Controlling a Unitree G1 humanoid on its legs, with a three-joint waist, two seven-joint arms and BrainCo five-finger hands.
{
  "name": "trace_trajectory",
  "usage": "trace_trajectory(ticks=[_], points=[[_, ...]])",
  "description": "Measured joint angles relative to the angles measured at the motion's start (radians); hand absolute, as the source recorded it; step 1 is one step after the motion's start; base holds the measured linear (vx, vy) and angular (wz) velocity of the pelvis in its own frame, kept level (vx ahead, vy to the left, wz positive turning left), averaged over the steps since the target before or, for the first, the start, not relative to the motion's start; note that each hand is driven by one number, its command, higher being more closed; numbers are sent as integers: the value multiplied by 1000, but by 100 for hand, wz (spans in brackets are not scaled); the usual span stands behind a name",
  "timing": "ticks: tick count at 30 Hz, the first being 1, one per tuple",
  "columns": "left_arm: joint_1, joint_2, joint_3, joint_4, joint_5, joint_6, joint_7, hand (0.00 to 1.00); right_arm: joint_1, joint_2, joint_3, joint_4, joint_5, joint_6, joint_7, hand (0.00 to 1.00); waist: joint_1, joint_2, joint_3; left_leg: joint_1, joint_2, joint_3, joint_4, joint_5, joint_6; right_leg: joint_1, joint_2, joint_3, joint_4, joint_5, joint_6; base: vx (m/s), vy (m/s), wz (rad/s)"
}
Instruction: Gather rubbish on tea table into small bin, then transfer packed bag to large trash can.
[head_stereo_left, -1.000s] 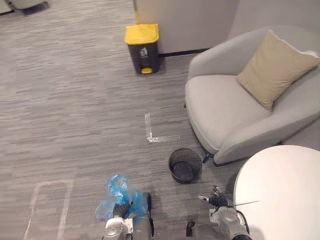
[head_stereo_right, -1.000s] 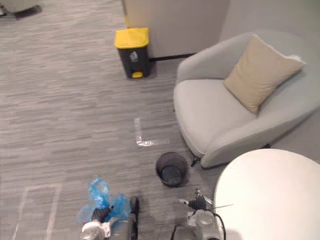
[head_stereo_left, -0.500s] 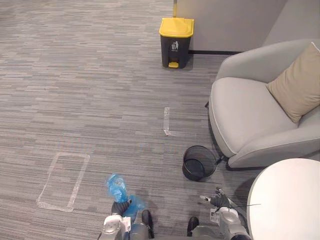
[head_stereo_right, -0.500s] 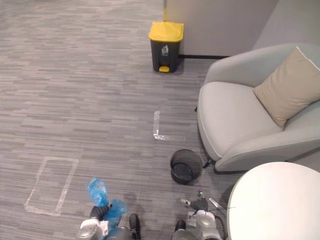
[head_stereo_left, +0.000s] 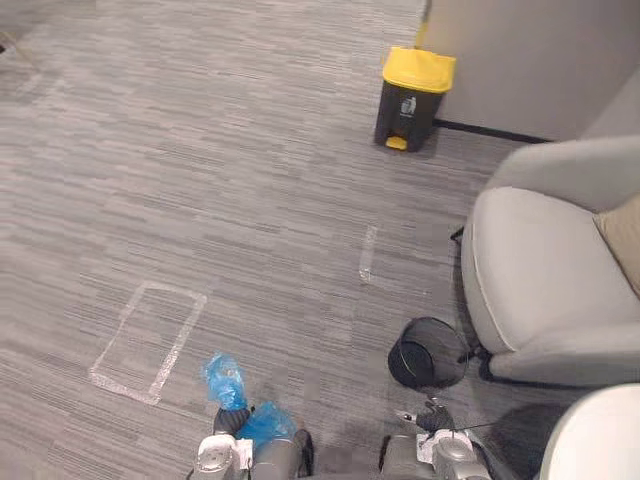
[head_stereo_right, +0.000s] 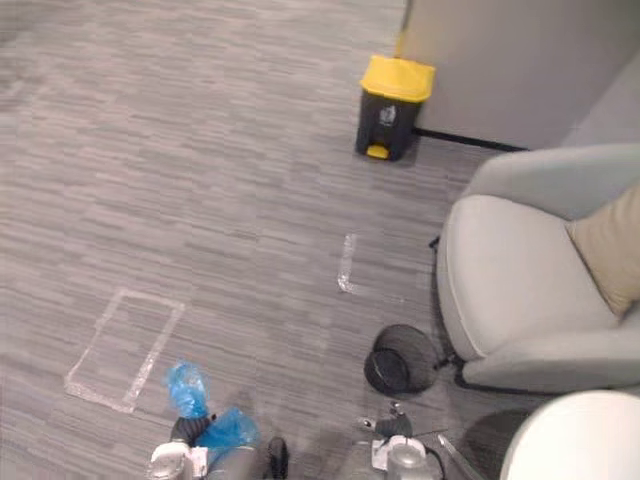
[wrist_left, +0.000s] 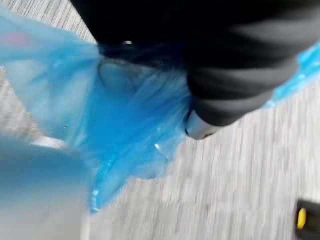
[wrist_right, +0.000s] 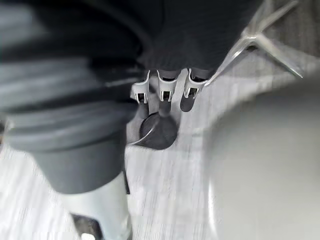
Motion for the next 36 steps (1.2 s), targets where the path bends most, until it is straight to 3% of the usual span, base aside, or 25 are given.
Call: trace_trajectory(ticks=[1, 3, 4, 5, 6, 7, 8, 10, 11, 12, 13, 15, 17, 19, 20, 21, 22, 25, 28, 29, 30, 31, 33, 34, 36], points=[[-1, 1, 0, 0, 0, 0, 0, 100, -1, -1, 0, 1, 0, 0, 0, 0, -1, -2, 2, 18, 2, -1, -11, 0, -7, -6, 15, -20, -35, 8, -13, 363, -32, 12], [-5, 13, 0, 1, 0, -1, 0, 100, 2, -2, -3, 1, -1, 0, -1, 0, -5, -9, 1, 98, 5, -6, -73, -13, -42, -35, 77, -100, -196, 74, -85, 467, -54, 10], [-8, 13, 0, 2, 0, -1, 0, 100, 6, -2, -9, 1, -2, 0, -1, 0, -8, -10, 1, 113, 4, -12, -83, -17, -50, -41, 87, -112, -225, 97, -100, 466, -63, 33], [-13, 11, -1, 2, 1, -1, -1, 100, 16, 1, -38, -4, 2, -1, 0, 0, -19, -12, -4, 159, 4, -36, -112, -26, -67, -40, 103, -135, -267, 162, -144, 447, -77, 58], [-18, 6, 0, 7, 1, -1, -2, 100, 20, -4, -59, -7, 1, -1, 0, 0, -31, 2, -9, 181, 16, -63, -121, -34, -81, -19, 110, -150, -272, 187, -182, 710, -120, 82], [-33, -13, 1, 11, 2, -2, -6, 100, 21, -1, -90, -9, 1, 1, -2, 0, -36, 24, -11, 163, 38, -64, -56, -13, -123, 27, 116, -199, -288, 159, -188, 711, -134, 66], [-36, -22, 6, 10, 3, -2, -7, 100, 21, -1, -90, -11, 1, 1, -2, 0, -36, 25, -11, 149, 42, -53, -5, -5, -137, 47, 119, -203, -300, 151, -187, 677, -133, 40], [-26, -57, 43, -9, 3, -2, -8, 100, 25, 1, -71, -18, 1, 1, -1, 0, -34, 38, -8, 54, 83, 11, 321, 48, -203, 160, 150, -205, -371, 147, -188, 498, -84, 1], [-11, -74, 62, -26, 3, -2, -8, 100, 32, 13, -46, -35, 3, 2, -1, 0, -20, 43, -7, -32, 151, 68, 553, 43, -184, 243, 178, -178, -414, 136, -196, 437, -31, -28], [-10, -77, 69, -34, 3, -2, -9, 100, 35, 25, -43, -52, 3, 1, -1, 0, -9, 39, -5, -60, 180, 101, 621, 30, -166, 274, 184, -165, -425, 128, -199, 573, -14, -64], [-10, -84, 76, -51, 3, -1, -10, 100, 29, 39, -42, -73, 3, 0, -1, 0, 13, 25, 1, -131, 225, 148, 681, 7, -125, 331, 185, -128, -443, 121, -200, 514, 29, -67], [-8, -84, 76, -63, 3, -2, -12, 100, 26, 48, -39, -94, 3, 0, -1, 0, 29, 17, 5, -192, 246, 164, 641, -6, -105, 364, 175, -97, -457, 120, -199, 390, 65, -64], [-19, -90, 78, -63, 3, -1, -14, 100, 10, 59, -53, -93, 3, 1, -3, 0, 41, 2, 14, -248, 245, 171, 460, -9, -120, 398, 137, -58, -471, 104, -171, 326, 179, -71], [-23, -105, 76, -62, 4, -2, -16, 100, 9, 50, -71, -93, 4, 1, -8, 0, 44, 12, 10, -265, 219, 124, 173, 75, -139, 426, 106, -22, -474, 57, -98, 363, 290, -59], [-21, -117, 75, -54, 3, -2, -17, 100, 18, 35, -73, -86, 3, 2, -12, 0, 50, 36, 2, -249, 217, 74, 48, 239, -173, 433, 107, 4, -475, 19, -44, 356, 353, -47], [-38, -101, 76, -25, 3, 0, -16, 100, 12, 44, -72, -52, 3, 6, -15, 0, 46, -6, 3, -228, 177, 103, 42, 215, -160, 442, 63, 35, -485, 12, -33, 352, 345, -40], [-45, -93, 76, -24, 3, -1, -13, 100, 11, 53, -72, -45, 3, 8, -16, 0, 45, -19, 1, -224, 160, 111, 44, 198, -152, 434, 51, 46, -483, 24, -42, 348, 300, -22], [-46, -82, 75, -18, 3, 0, -14, 100, 18, 63, -73, -43, 2, 13, -15, 0, 55, -25, -2, -184, 147, 177, 120, 100, -108, 408, 0, 109, -357, 35, -30, 373, 306, -53], [-21, -74, 55, -17, 0, 2, -7, 100, 10, 67, -65, -44, -1, 12, -14, 0, 51, -18, 1, -63, 139, 252, 83, 47, -84, 238, -45, 168, 54, 92, 51, 319, 175, -57], [-23, -64, 43, -17, 0, 6, -5, 100, 11, 70, -61, -44, -1, 13, -14, 0, 44, -17, 2, -26, 135, 254, 67, 32, -79, 156, -45, 156, 212, 76, 38, 366, 55, -17], [-22, -58, 43, -7, -1, 16, 0, 100, 17, 71, -55, -43, 0, 14, -14, 0, 36, -9, 8, 45, 133, 266, 18, 16, -79, 64, -38, 94, 307, 37, -9, 309, 33, -14], [-22, -58, 44, -4, -1, 17, 0, 100, 16, 70, -55, -45, 0, 14, -14, 0, 36, -10, 8, 54, 133, 269, 11, 16, -80, 56, -38, 87, 307, 31, -12, 336, -2, -20], [-22, -53, 45, 27, -1, 20, 1, 100, -4, 50, -32, -39, -2, 13, -16, 0, 26, -11, 9, 148, 135, 297, -69, 20, -90, -20, -29, -71, 160, -3, -60, 328, -53, -18], [-22, -52, 45, 30, -1, 20, 1, 100, -8, 46, -27, -34, -2, 13, -16, 0, 22, -10, 9, 164, 137, 302, -84, 20, -92, -34, -17, -98, 97, 1, -69, 370, -98, -8], [-23, -34, 45, 35, -1, 20, 0, 100, -18, 40, -25, -25, -2, 14, -16, 0, 6, -17, 9, 208, 131, 300, -129, 18, -125, -54, 36, -135, -188, 110, -86, 364, -108, 11]])
